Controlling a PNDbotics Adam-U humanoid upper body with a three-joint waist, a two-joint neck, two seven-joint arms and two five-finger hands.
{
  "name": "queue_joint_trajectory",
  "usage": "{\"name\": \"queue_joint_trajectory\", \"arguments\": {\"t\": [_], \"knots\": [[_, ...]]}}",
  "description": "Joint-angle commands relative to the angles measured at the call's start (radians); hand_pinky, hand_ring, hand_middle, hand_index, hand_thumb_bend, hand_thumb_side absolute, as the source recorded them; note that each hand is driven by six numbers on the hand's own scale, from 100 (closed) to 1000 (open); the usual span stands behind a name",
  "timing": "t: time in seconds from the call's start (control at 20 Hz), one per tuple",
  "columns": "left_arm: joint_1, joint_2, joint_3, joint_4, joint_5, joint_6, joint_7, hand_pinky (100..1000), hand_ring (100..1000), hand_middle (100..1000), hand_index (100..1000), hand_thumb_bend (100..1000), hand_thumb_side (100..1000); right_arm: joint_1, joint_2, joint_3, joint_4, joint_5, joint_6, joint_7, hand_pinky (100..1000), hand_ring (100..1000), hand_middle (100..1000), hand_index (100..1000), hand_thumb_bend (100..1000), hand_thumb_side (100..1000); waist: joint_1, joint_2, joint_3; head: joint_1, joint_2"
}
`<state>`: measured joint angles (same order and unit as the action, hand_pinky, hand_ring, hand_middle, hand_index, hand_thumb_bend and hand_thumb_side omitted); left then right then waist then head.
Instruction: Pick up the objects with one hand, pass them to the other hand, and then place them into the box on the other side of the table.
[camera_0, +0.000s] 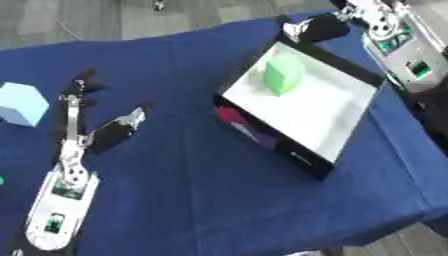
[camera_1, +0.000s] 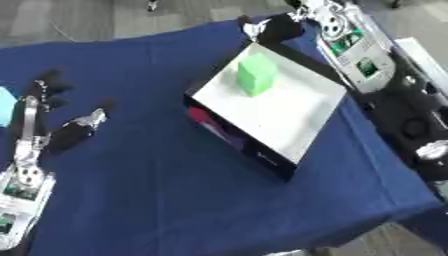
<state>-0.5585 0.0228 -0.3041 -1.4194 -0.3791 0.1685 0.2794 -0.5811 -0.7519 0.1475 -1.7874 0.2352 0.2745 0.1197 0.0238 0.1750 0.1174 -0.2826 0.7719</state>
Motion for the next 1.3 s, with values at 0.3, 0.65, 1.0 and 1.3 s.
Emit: {"name": "queue_joint_trajectory", "arguments": {"t": [0.3,0.65,1.0,1.3], "knots": [[-0.053,0.084,0.058,-0.061,-0.019,0.076,0.002,797,831,669,890,680,299,-0.013,-0.03,-0.021,-0.201,-0.13,0.017,-0.118,963,949,845,949,358,100,0.019,-0.044,0.0,0.052,-0.002],[-0.17,0.228,0.089,-0.009,-0.04,0.174,-0.082,820,840,688,894,720,304,-0.002,-0.057,-0.033,-0.213,-0.229,-0.027,-0.155,964,956,864,948,321,100,0.028,-0.051,-0.005,0.059,-0.002],[-0.283,0.348,0.099,0.097,-0.05,0.277,-0.184,844,851,711,898,758,314,0.017,-0.08,-0.078,-0.213,-0.331,-0.093,-0.241,970,962,871,949,193,168,0.029,-0.046,-0.017,0.087,-0.002],[-0.37,0.408,0.097,0.237,-0.002,0.365,-0.272,853,857,721,900,776,337,0.052,-0.125,-0.122,-0.213,-0.419,-0.139,-0.296,981,974,887,969,166,241,0.031,-0.042,-0.025,0.126,-0.002]]}}
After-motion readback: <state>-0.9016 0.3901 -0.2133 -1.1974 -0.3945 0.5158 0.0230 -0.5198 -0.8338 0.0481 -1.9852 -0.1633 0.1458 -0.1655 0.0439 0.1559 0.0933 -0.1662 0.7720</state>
